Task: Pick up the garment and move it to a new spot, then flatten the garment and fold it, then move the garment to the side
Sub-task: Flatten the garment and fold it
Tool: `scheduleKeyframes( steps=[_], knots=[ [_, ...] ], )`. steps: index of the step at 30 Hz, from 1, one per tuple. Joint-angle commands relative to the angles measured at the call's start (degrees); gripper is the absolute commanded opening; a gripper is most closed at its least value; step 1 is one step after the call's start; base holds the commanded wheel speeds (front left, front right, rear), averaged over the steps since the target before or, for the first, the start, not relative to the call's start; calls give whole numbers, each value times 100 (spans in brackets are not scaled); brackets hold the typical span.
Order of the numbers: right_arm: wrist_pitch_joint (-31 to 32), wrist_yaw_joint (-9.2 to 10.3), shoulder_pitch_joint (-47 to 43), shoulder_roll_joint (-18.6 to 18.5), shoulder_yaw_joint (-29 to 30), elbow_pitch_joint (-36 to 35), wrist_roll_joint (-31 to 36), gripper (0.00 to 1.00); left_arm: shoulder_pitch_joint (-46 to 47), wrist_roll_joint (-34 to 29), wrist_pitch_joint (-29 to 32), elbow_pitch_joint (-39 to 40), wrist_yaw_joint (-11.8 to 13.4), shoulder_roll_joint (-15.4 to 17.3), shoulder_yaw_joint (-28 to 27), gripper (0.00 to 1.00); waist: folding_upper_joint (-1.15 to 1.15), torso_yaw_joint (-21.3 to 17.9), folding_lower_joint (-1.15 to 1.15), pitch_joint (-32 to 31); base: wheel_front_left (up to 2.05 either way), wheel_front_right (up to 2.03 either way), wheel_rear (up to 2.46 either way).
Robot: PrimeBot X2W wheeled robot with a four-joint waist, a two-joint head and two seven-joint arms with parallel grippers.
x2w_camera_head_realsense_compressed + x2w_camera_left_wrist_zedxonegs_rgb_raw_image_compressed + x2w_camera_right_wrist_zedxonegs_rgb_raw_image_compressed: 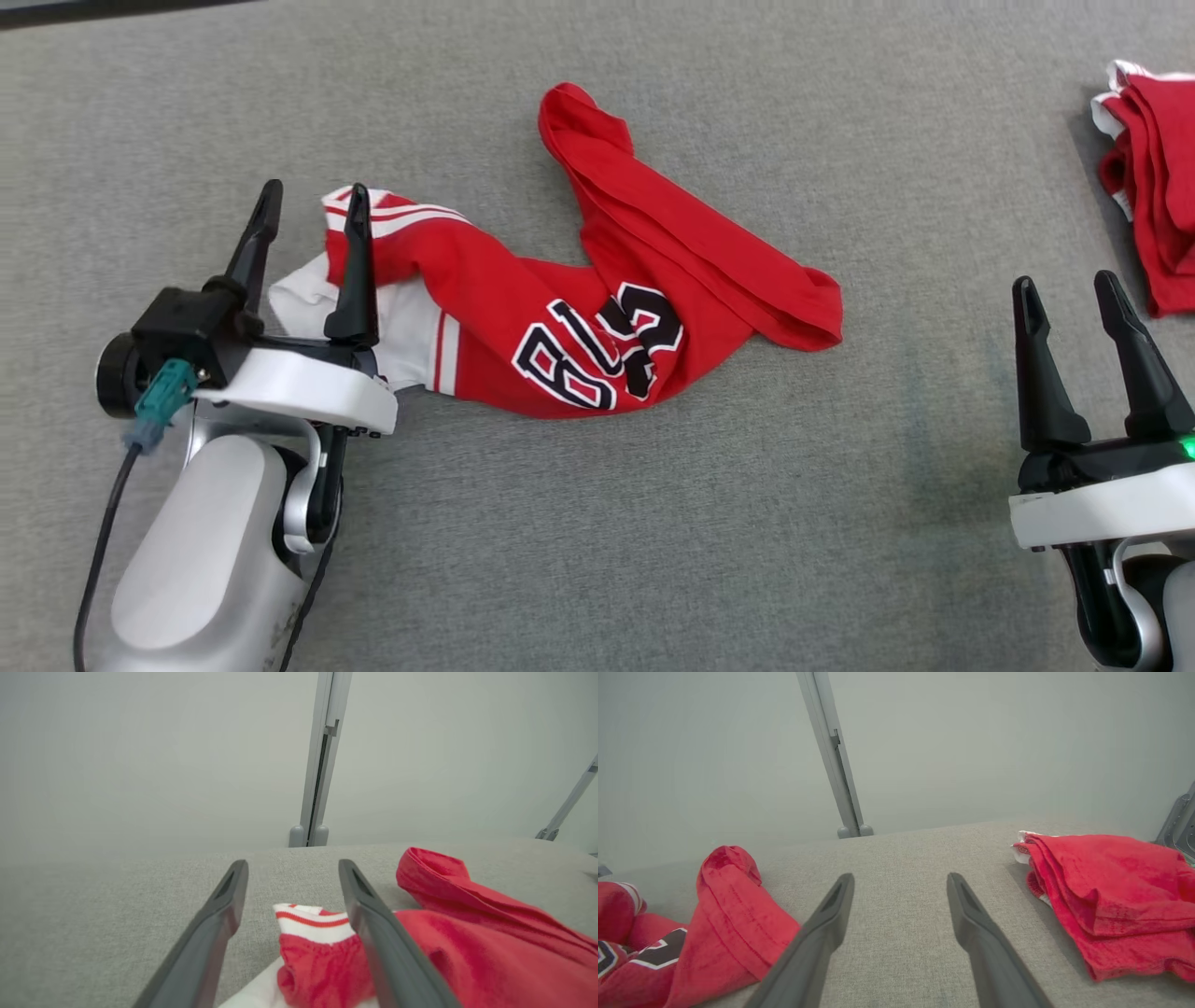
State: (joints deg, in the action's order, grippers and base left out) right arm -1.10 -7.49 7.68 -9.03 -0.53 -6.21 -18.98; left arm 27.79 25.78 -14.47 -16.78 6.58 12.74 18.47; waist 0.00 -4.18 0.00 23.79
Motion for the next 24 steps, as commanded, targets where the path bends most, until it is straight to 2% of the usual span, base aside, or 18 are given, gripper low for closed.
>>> scheduleKeyframes(
  steps=[1,9,17,24],
  knots=[
    [-24,0,15,-61,-3,12,42,100,-112,-134,-40,146,108,41,-56,100,0,118,0,-126,0,0,0],
    [99,0,-173,-150,-69,55,141,100,-1069,-673,-74,1122,474,140,-317,100,0,362,0,-643,0,0,0],
    [238,0,-525,-129,-90,71,211,100,-2245,-708,-76,1573,543,230,-349,100,0,492,0,-1189,0,0,0],
    [353,0,-734,-103,-124,22,256,100,-2690,-653,-61,1657,554,247,-288,100,0,491,0,-1437,0,0,0]
  ],
)
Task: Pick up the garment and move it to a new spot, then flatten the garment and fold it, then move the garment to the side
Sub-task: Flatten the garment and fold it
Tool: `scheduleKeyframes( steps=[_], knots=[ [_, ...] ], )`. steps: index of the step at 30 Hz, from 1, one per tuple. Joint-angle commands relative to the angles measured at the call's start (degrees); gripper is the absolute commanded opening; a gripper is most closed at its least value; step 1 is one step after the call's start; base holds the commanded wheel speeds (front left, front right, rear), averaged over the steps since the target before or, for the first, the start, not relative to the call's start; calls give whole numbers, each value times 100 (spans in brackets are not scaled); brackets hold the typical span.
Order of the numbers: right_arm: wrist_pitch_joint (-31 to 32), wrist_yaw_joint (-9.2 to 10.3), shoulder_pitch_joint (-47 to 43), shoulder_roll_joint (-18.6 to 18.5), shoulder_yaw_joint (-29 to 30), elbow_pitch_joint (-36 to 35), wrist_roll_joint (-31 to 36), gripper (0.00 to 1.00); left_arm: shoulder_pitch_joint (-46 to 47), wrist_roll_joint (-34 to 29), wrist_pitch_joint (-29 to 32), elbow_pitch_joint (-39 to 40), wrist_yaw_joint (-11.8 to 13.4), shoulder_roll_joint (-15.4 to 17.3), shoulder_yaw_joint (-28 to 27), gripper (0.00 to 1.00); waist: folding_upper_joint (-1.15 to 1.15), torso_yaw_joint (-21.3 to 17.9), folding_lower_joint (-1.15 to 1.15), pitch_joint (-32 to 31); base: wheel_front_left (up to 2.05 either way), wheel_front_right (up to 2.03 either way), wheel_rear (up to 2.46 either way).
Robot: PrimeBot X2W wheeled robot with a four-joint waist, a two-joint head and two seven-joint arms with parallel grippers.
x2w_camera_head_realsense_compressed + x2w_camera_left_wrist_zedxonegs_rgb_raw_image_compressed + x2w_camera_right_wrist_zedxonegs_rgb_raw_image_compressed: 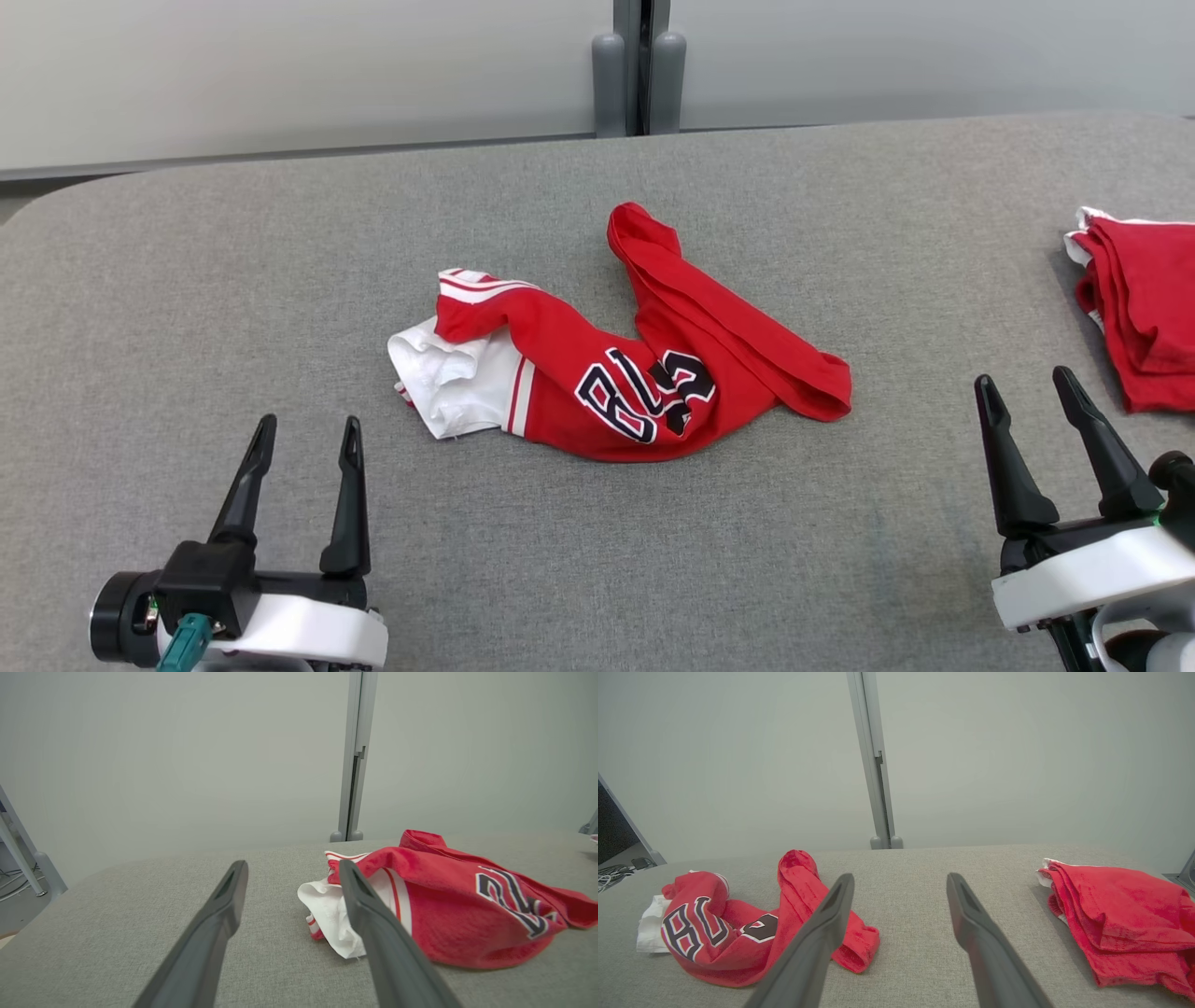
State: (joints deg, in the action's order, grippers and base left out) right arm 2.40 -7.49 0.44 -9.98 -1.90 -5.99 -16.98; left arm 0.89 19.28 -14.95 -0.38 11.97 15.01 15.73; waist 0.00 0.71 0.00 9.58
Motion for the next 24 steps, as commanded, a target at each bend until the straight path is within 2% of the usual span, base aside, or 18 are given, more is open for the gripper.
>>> scheduleKeyframes(
  steps=[1,16,19,24],
  knots=[
    [10,0,-25,-13,12,-11,61,100,-29,11,2,20,21,15,-2,100,0,-1,0,-31,0,0,0],
    [118,0,-70,22,40,-160,46,100,71,47,117,58,53,-44,151,100,0,-36,0,-17,0,0,0],
    [127,0,-28,35,65,-194,34,100,309,40,240,3,-80,-71,279,100,0,-23,0,72,0,0,0],
    [144,0,98,36,17,-250,3,100,987,141,635,-609,-531,-177,624,100,0,-69,0,309,0,0,0]
  ],
)
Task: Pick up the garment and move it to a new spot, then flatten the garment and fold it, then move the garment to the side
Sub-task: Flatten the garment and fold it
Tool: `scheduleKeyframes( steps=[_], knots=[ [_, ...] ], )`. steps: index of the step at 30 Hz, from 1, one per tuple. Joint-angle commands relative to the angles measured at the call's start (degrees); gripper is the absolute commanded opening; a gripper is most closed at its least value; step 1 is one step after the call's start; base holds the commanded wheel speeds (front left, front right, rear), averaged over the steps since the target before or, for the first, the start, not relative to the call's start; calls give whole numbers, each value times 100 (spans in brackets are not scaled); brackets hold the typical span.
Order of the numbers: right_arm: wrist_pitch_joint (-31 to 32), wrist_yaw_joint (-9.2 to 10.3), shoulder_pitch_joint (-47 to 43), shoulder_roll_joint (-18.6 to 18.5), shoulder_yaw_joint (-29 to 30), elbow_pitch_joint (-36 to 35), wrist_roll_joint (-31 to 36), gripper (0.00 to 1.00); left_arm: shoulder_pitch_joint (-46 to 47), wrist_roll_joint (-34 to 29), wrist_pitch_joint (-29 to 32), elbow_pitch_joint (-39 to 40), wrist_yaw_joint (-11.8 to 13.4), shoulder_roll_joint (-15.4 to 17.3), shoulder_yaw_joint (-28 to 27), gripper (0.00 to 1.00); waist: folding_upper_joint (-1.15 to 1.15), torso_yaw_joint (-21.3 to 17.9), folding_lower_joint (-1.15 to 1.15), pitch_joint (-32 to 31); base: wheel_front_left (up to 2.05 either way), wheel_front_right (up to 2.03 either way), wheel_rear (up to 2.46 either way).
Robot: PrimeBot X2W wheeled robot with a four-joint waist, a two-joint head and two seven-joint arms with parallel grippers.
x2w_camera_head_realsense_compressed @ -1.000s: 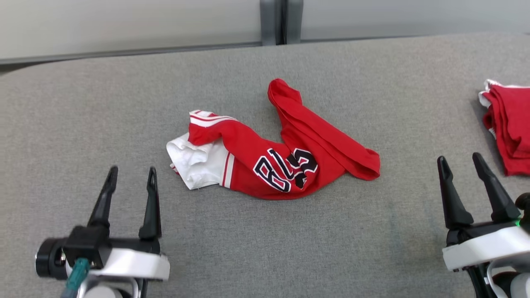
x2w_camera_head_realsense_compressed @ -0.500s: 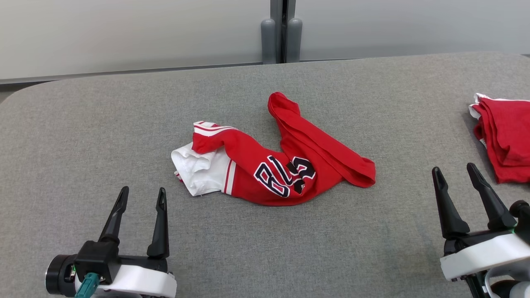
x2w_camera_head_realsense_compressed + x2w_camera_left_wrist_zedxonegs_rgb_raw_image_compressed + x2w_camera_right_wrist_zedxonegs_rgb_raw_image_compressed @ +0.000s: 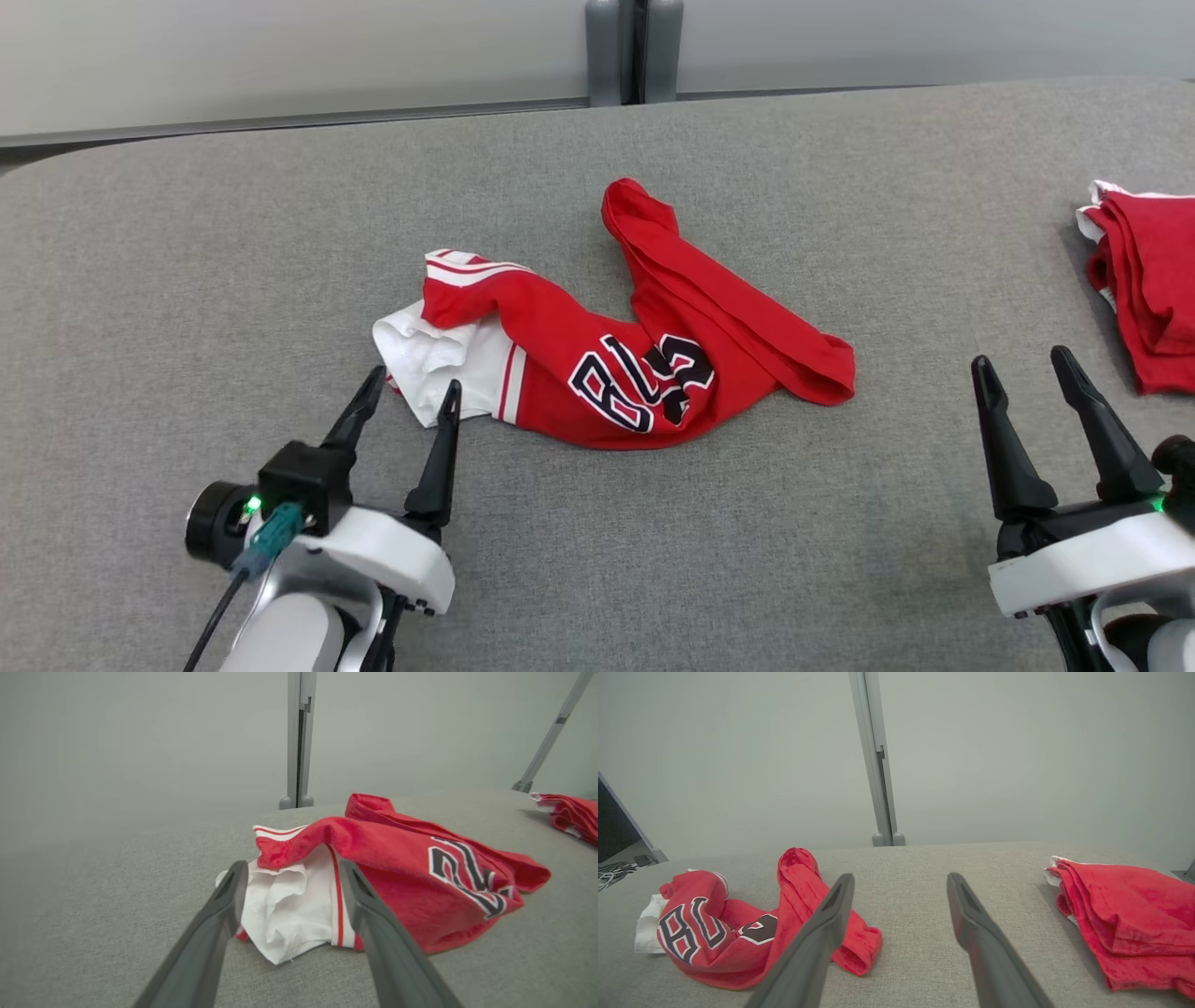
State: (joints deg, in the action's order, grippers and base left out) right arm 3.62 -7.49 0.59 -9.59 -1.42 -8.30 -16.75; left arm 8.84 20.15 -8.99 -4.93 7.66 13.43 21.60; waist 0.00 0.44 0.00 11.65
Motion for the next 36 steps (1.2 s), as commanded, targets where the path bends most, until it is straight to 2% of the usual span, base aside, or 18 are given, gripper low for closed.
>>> scheduleKeyframes(
  steps=[1,5,8,9,10,13,16,20,26,30,33,36],
  knots=[
    [5,0,109,-18,-51,-16,-23,100,335,77,129,-358,-197,-42,98,100,0,-65,0,153,0,0,0],
    [-62,0,219,-32,-158,56,-84,100,783,284,248,-1280,-474,-156,139,100,0,-184,0,296,0,0,0],
    [-116,0,264,-37,-176,130,-125,100,1039,364,153,-1811,-567,-228,100,100,0,-252,0,364,0,0,0],
    [-135,0,282,-39,-177,144,-138,100,1109,366,97,-1942,-594,-240,84,37,0,-267,0,383,0,0,0],
    [-138,0,291,-39,-167,161,-140,100,1160,409,60,-2064,-622,-260,76,0,0,-276,0,394,0,0,0],
    [-184,0,291,-30,-126,195,-163,100,1285,468,-72,-2327,-707,-293,43,0,0,-271,0,428,0,0,0],
    [-199,0,302,-27,-84,213,-178,100,1332,456,-257,-2382,-649,-310,-6,0,0,-243,0,454,0,0,0],
    [-211,0,299,-6,-18,202,-173,100,1118,508,-456,-2004,-497,-321,-150,0,0,-162,0,446,0,0,0],
    [-188,0,158,37,133,183,-143,100,391,485,-517,-587,-57,-251,-356,0,0,75,0,391,0,0,0],
    [-147,0,92,70,197,167,-127,100,-251,458,-303,325,288,-226,-343,0,0,216,0,364,0,0,0],
    [-136,0,91,82,222,146,-118,100,-720,512,-59,743,505,-271,-267,0,0,281,0,363,0,0,0],
    [-114,0,83,100,225,119,-98,100,-1079,628,113,841,640,-383,-189,0,0,295,0,360,0,0,0]
  ],
)
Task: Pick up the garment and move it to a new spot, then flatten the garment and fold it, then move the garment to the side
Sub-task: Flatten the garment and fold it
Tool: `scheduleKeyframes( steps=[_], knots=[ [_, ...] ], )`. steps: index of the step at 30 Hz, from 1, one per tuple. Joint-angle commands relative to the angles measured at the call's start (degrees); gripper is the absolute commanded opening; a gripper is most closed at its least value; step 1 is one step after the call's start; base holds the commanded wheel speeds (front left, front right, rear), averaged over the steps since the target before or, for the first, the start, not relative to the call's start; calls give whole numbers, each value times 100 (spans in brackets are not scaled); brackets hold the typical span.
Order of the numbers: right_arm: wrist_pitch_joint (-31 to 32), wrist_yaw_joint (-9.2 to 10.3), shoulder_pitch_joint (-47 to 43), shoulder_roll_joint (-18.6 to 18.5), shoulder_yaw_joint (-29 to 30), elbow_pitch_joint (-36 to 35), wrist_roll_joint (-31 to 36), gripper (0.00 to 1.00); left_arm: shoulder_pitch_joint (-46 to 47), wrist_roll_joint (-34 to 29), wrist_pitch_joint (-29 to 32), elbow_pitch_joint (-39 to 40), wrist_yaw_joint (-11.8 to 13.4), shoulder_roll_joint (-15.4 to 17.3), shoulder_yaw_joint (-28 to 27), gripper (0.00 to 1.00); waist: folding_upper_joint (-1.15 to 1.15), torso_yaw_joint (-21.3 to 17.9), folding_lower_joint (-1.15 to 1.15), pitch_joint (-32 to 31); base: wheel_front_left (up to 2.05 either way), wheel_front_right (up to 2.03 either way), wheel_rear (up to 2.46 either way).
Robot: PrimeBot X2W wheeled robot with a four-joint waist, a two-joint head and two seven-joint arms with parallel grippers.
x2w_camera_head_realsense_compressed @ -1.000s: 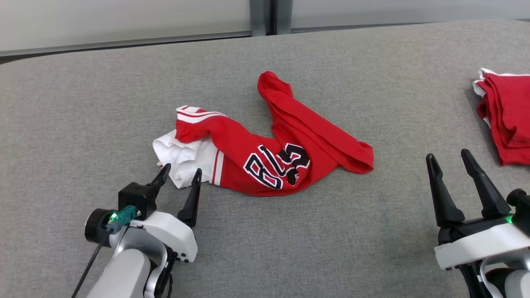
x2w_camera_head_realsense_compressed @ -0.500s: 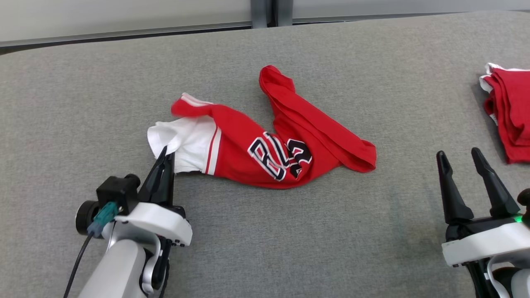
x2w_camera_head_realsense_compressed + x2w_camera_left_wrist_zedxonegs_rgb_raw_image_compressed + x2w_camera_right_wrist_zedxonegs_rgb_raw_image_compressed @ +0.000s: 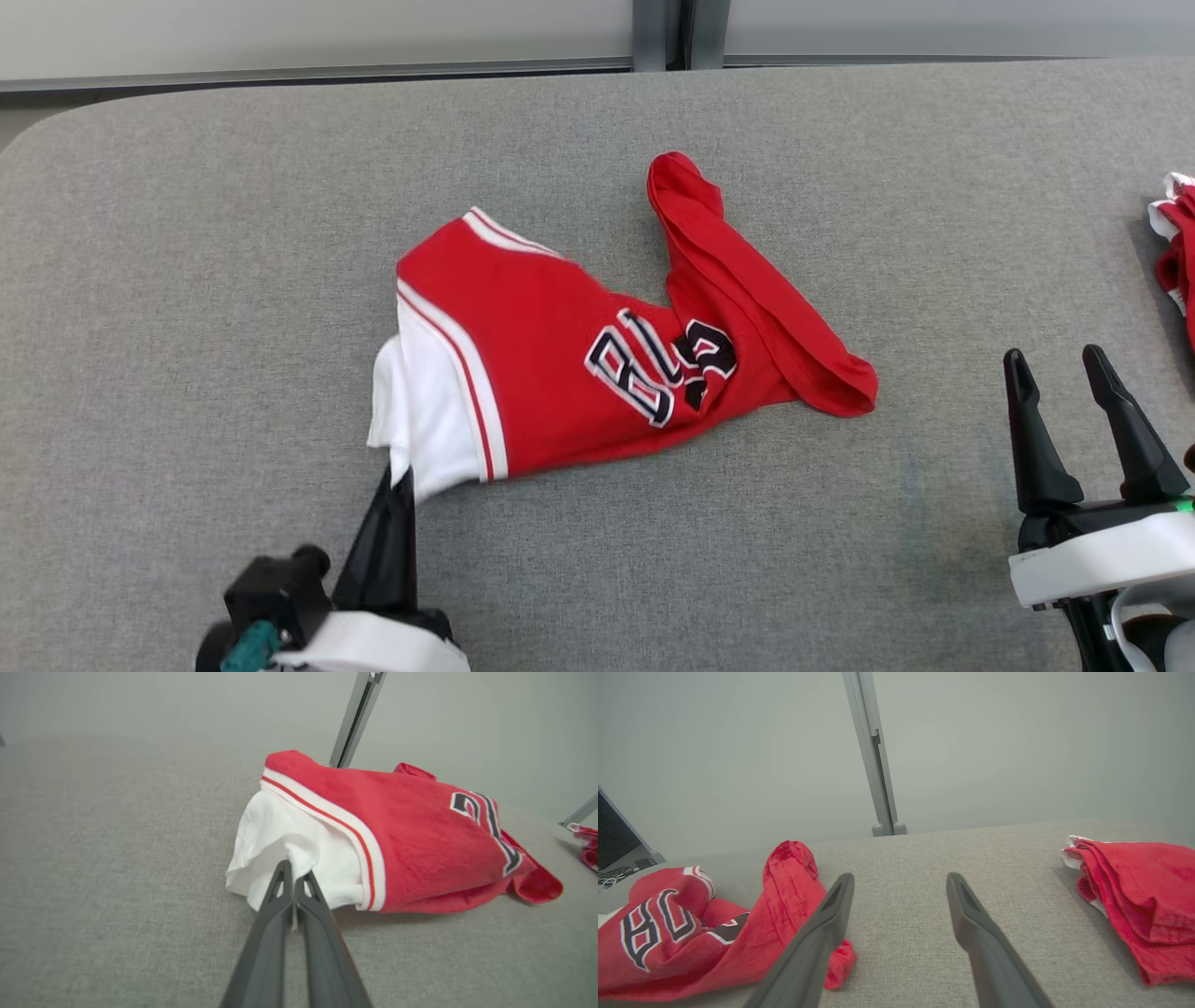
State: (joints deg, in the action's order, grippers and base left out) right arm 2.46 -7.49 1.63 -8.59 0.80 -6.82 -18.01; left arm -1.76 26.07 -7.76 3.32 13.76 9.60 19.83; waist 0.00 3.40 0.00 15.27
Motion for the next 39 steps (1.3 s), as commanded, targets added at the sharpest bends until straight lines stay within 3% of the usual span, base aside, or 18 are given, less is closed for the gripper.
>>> scheduleKeyframes(
  steps=[1,6,7,8,18,25,30,39],
  knots=[
    [20,0,-27,14,5,-44,38,100,-106,63,33,-12,67,-37,12,0,0,-6,0,-10,0,0,0],
    [45,0,-62,54,51,-68,58,100,-310,256,-22,-389,46,-232,92,1,0,-29,0,-77,0,0,0],
    [36,0,-73,59,64,-66,57,100,-284,281,-65,-498,17,-248,105,43,0,-27,0,-92,0,0,0],
    [35,0,-77,67,74,-65,61,100,-223,282,-144,-590,-34,-254,100,100,0,-26,0,-110,0,0,0],
    [119,0,-167,104,57,-139,153,100,302,-257,-688,-580,-60,-36,-126,100,0,-61,0,-400,0,0,0],
    [189,0,-228,57,-48,-129,195,100,638,-580,-685,-436,-1,280,-278,100,0,-159,0,-574,0,0,0],
    [235,0,-299,-15,-154,-89,221,100,817,-627,-581,-522,-116,526,-313,100,0,-245,0,-734,0,0,0],
    [293,0,-366,-92,-264,-106,223,100,706,-484,-483,-684,-129,623,-372,100,0,-326,0,-871,0,0,0]
  ],
)
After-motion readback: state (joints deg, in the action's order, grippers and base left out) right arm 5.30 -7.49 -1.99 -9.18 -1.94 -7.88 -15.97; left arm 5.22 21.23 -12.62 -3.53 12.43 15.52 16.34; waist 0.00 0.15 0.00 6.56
